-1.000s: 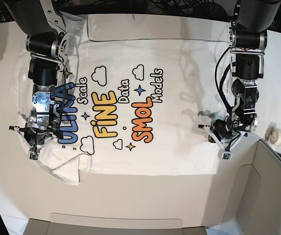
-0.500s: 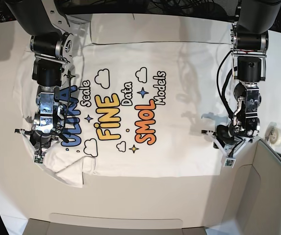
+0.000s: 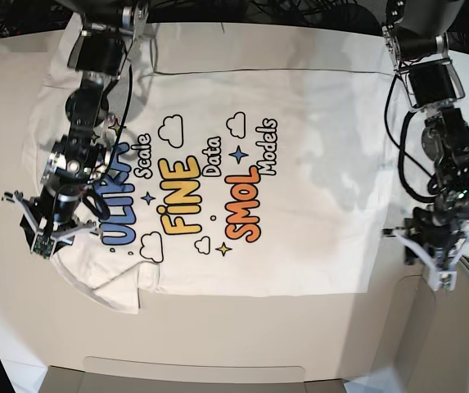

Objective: Layout the t-shirt on the table in an organized manner, then fold the t-shirt properly
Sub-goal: 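Move both grippers to the shirt's shoulder corners, then grasp the shoulder corners of the shirt with both grippers, then pull the grasped shoulder corners apart with both grippers to tension the shirt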

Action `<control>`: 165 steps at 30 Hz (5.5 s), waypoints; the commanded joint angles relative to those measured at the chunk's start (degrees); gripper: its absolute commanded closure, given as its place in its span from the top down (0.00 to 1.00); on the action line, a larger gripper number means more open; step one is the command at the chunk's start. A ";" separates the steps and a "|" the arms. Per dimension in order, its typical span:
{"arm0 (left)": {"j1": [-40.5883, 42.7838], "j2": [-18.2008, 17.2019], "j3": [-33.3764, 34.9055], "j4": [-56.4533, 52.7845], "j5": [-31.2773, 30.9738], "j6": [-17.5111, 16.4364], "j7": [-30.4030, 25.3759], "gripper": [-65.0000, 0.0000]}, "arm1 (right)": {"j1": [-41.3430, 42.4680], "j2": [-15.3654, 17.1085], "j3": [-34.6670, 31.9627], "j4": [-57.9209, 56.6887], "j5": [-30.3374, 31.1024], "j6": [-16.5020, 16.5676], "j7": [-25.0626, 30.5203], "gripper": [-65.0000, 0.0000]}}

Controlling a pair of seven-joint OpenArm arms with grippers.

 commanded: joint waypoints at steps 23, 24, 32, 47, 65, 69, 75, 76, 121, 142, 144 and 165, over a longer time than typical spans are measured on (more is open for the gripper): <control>37.10 -0.30 -28.85 2.53 -40.22 -3.19 12.63 0.38 | -42.71 8.06 0.37 23.34 47.81 12.23 1.91 0.25; 37.01 -0.30 -28.85 1.03 -40.22 -3.19 12.63 0.38 | -43.32 8.41 0.46 23.34 49.31 12.23 2.00 0.25; 35.52 -0.56 -25.34 -9.08 -40.05 -3.19 11.23 0.38 | -48.24 9.73 9.42 23.51 62.41 12.32 1.82 0.25; 35.43 -0.56 -17.16 -13.39 -39.96 -3.19 7.54 0.38 | -52.38 9.73 20.77 22.02 68.12 12.41 1.82 0.25; 41.23 -1.44 -12.94 -13.39 -40.22 -3.19 7.45 0.33 | -49.56 9.82 22.61 15.78 68.03 12.41 -5.56 0.25; 40.79 -1.44 -12.33 -13.39 -40.22 -3.28 7.45 0.20 | -47.63 9.73 22.61 14.11 68.03 12.41 -7.58 0.25; 40.70 -1.44 -10.22 -13.39 -39.96 -3.28 7.10 0.00 | -47.19 9.73 22.61 14.28 68.21 12.41 -7.58 0.25; 40.62 -1.44 -10.22 -13.39 -39.96 -3.28 7.10 0.00 | -47.19 9.73 22.61 14.28 68.38 12.49 -7.58 0.25; 37.80 -2.49 -8.98 -17.17 -39.87 -3.19 6.92 0.00 | -30.13 9.38 42.30 -16.13 82.19 39.40 -33.34 0.45; 38.07 -2.49 -8.98 -17.17 -39.87 -3.19 6.92 0.00 | -28.02 3.67 41.51 -6.64 68.91 31.57 -33.61 0.39; 38.07 -2.49 -8.98 -17.17 -39.87 -3.19 6.92 0.00 | -27.76 3.58 40.81 -8.57 69.00 31.57 -33.61 0.39; 38.15 -2.49 -9.07 -17.17 -39.87 -3.19 6.92 0.00 | -32.16 2.79 35.89 -8.75 69.26 31.66 -33.61 0.36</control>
